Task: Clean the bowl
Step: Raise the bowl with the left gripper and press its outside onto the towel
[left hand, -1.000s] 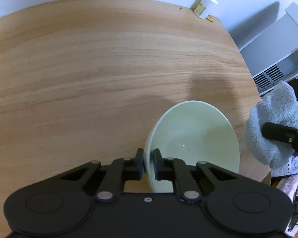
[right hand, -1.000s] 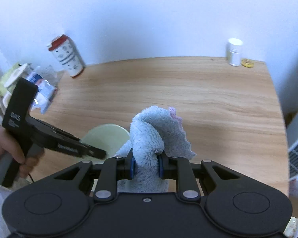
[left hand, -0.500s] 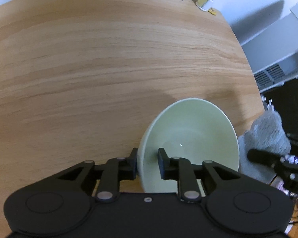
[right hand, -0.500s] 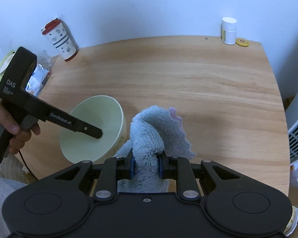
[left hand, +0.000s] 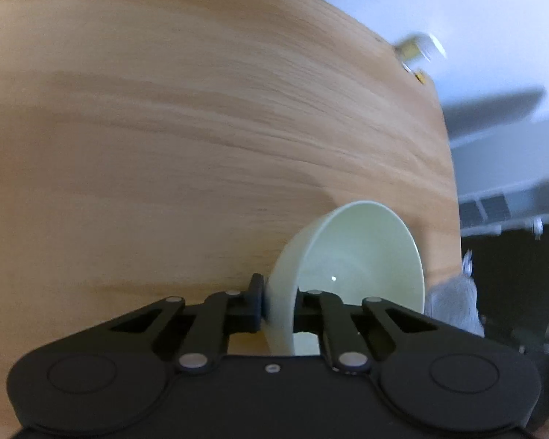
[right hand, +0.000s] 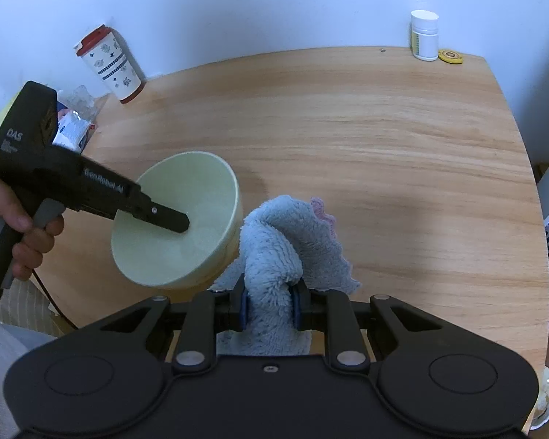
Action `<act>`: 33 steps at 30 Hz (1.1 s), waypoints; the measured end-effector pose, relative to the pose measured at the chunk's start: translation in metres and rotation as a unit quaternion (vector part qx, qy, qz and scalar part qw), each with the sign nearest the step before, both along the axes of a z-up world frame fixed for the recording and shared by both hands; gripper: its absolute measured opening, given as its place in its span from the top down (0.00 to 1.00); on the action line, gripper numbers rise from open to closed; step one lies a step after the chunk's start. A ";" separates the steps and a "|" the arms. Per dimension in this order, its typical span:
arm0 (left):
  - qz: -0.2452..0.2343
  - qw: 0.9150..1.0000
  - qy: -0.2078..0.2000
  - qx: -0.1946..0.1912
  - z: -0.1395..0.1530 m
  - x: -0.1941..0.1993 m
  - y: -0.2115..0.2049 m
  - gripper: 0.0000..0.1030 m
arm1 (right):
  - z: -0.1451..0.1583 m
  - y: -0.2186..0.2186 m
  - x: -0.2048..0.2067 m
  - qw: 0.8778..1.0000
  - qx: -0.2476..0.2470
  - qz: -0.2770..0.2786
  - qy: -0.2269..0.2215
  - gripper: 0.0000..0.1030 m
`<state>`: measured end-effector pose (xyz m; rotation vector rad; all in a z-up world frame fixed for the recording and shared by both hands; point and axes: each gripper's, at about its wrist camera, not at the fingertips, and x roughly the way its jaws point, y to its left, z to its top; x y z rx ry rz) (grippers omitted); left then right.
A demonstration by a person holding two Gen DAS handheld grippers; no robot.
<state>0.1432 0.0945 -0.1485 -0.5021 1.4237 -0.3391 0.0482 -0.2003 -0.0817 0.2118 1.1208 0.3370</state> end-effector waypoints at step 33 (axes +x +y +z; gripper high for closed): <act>0.143 0.973 -0.125 -0.133 0.076 -0.043 0.030 0.89 | 0.029 0.082 0.000 0.989 0.126 0.005 -0.081 0.77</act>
